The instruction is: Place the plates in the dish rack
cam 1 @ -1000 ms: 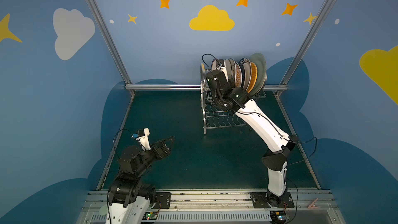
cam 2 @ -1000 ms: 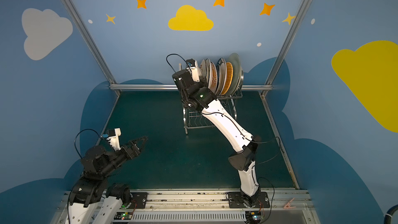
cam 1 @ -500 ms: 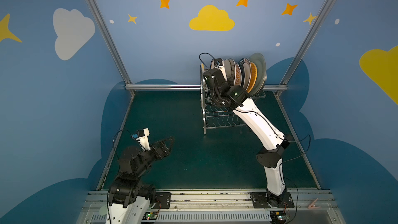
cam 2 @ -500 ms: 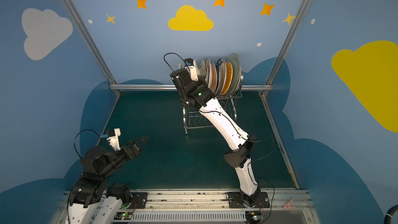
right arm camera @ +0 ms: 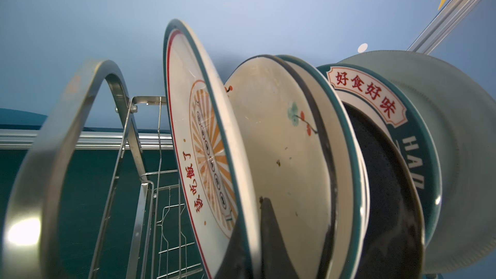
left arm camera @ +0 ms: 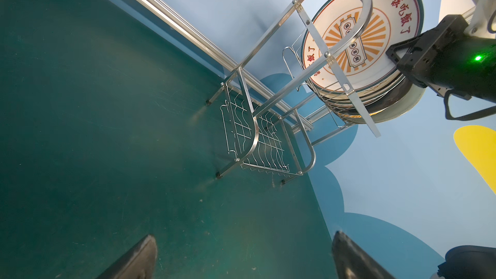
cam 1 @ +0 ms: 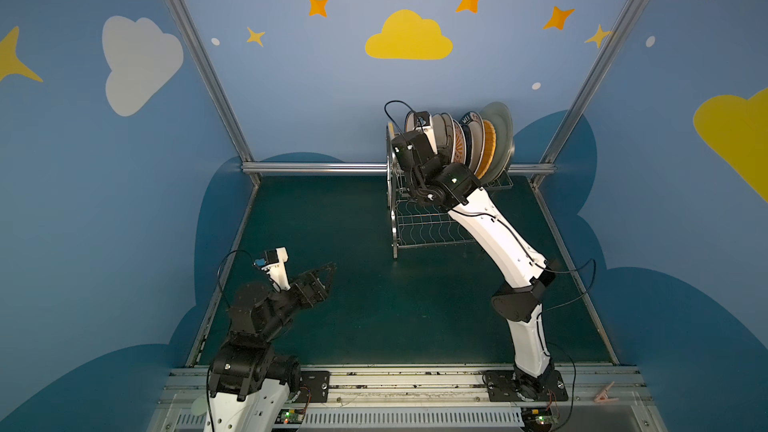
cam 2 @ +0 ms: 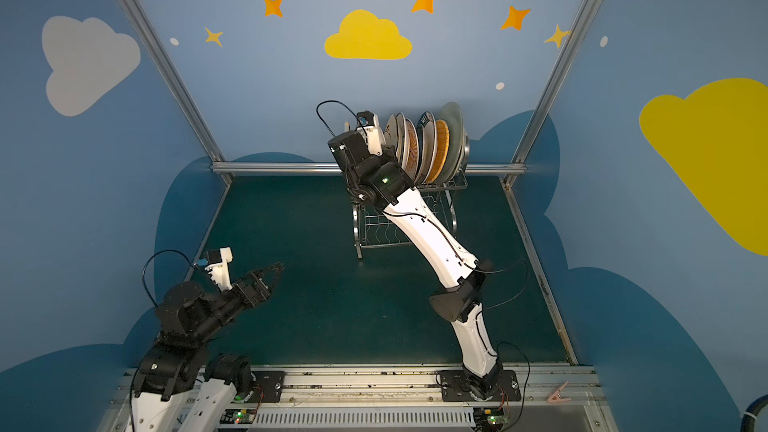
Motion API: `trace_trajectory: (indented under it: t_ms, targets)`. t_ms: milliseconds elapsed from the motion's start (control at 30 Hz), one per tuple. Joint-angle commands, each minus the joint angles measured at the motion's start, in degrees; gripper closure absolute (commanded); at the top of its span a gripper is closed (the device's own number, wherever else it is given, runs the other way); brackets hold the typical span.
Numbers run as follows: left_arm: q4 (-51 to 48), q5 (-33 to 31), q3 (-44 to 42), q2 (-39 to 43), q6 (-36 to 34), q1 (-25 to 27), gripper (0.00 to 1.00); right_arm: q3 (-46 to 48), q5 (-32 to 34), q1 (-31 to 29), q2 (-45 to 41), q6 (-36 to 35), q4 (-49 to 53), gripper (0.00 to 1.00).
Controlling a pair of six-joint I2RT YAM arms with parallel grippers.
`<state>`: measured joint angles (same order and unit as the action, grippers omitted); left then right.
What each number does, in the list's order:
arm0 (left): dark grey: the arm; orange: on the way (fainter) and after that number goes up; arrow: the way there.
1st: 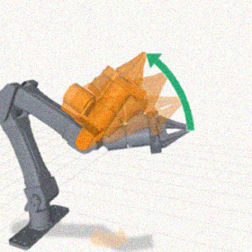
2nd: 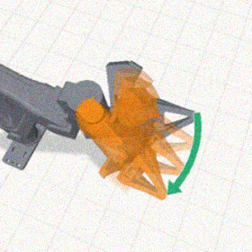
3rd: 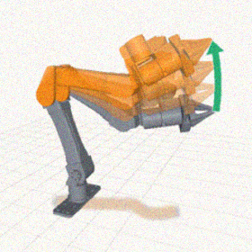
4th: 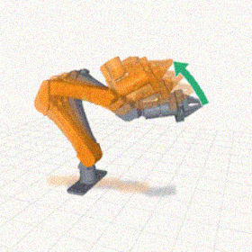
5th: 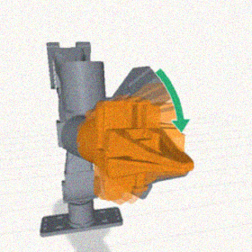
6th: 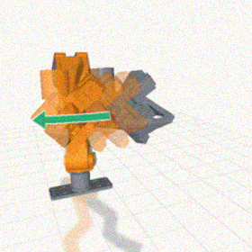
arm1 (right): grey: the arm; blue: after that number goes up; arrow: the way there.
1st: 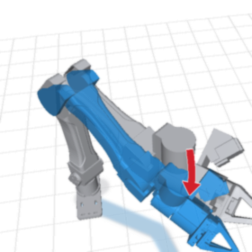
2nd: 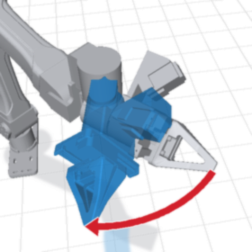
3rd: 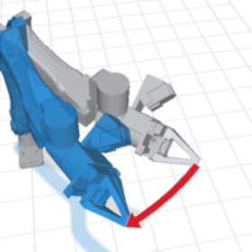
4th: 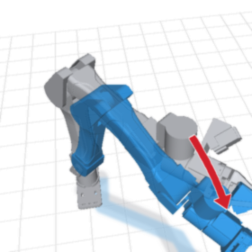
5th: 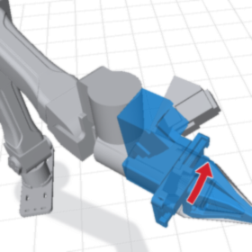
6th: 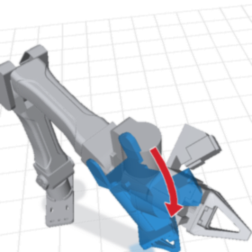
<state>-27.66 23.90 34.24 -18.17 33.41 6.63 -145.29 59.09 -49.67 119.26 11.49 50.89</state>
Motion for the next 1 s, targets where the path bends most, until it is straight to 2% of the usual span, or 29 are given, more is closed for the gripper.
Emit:
trace_trajectory:
  t_ms: [0, 233, 500, 767, 967]
  targets:
    - [0.17, -0.26, -0.24, 0.47, -0.36, -0.04, 0.00, -1.02, -1.61, -0.10, 1.62, 0.85, -4.49, 0.98]
    - [0.22, -0.33, -0.23, 0.45, -0.28, -0.04, 0.00, -1.39, -0.25, 0.14, 2.33, -1.72, -5.85, 1.00]
    - [0.16, -0.40, -0.22, 0.50, -0.30, 0.00, 0.00, -1.42, 1.54, 0.20, 3.35, -0.83, -3.58, 1.00]
    - [0.18, -0.35, -0.23, 0.41, -0.19, 0.25, 0.00, 0.46, 10.75, -1.11, 0.35, -9.61, -11.83, 1.00]
    - [0.11, -0.43, -0.28, 0.22, -0.22, 0.79, 0.00, 6.30, 13.20, -1.22, -3.23, -9.39, -15.54, 1.00]
